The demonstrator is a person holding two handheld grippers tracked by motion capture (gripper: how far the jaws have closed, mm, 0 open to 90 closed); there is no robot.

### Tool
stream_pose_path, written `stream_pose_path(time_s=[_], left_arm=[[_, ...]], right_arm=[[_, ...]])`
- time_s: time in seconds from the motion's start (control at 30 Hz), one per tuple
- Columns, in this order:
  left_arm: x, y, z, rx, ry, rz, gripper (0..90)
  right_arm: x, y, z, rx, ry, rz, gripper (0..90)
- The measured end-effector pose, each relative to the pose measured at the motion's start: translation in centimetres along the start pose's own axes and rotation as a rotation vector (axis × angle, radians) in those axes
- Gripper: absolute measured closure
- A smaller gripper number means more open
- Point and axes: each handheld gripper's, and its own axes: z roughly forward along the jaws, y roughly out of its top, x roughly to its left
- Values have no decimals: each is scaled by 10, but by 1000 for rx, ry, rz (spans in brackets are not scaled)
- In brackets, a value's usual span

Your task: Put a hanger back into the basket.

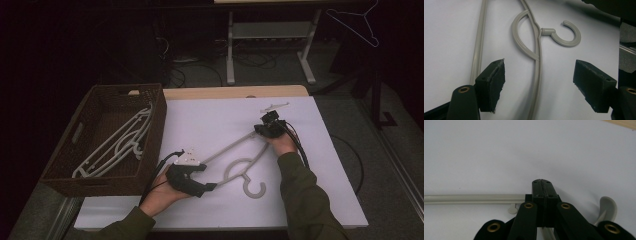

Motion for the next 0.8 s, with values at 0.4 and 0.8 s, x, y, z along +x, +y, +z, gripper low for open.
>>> stream_pose_path(time_s=[0.4,0.8], left_arm=[[0,4,15,60,1,50,352],[5,13,48,193,-28,94,622]], right_arm=[[2,0,8,32,-2,-11,900],[2,1,10,40,-3,-21,900]])
